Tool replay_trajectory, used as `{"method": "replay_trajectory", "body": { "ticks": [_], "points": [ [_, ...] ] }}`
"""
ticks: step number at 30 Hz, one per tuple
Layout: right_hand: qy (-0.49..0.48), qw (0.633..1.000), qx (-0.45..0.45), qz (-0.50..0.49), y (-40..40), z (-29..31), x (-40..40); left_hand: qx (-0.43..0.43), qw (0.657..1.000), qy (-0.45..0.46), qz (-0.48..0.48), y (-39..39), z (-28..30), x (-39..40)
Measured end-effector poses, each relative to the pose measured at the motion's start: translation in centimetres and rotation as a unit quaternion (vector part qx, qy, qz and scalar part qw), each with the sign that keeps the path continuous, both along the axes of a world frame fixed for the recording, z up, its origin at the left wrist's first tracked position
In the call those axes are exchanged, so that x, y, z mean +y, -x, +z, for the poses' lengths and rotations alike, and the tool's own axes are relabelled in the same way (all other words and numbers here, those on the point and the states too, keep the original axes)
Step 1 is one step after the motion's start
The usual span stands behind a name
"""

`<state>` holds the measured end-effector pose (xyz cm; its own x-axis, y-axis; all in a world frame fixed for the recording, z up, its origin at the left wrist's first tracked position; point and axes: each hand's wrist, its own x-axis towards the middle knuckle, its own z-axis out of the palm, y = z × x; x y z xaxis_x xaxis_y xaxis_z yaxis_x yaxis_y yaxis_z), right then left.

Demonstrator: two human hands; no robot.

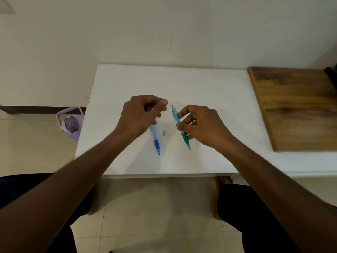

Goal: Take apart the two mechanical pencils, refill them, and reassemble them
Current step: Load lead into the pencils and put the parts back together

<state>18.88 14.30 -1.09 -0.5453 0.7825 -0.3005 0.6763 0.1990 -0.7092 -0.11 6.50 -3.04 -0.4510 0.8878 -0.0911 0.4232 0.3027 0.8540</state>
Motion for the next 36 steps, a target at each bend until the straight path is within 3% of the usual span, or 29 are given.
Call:
{"method": "replay_trajectory", "body": {
  "ticks": [6,15,20,24,26,29,32,36],
  "points": [
    [-0.003,1.000,0.008,0.026,0.5,-0.5,-0.5,-0.018,0.999,-0.036,-0.028,0.2,0.2,-0.6],
    [0.007,0.999,0.015,0.044,0.5,-0.2,-1.2,-0.012,0.996,-0.004,-0.086,1.4,0.9,-0.6],
    [0.027,0.999,0.029,0.027,0.3,-0.1,-1.2,-0.012,0.997,-0.011,-0.073,0.8,1.1,0.1],
    [0.025,0.998,-0.024,0.049,-0.6,-0.5,-1.1,-0.088,0.995,-0.033,0.013,1.7,2.1,0.6],
    [0.057,0.998,-0.020,0.022,-0.9,-0.9,-1.4,0.009,0.999,-0.029,0.011,2.8,2.1,0.8],
    [0.098,0.994,0.001,-0.042,-0.9,-1.6,-1.5,0.202,0.974,0.077,-0.070,2.2,0.4,0.7],
    [0.109,0.991,-0.020,-0.071,-0.6,-2.6,-1.3,0.275,0.944,0.161,-0.089,0.4,-1.5,0.8],
    [0.082,0.993,-0.054,-0.068,0.1,-3.8,-1.4,0.322,0.926,0.187,-0.060,-0.2,-2.4,1.7]
  ]
}}
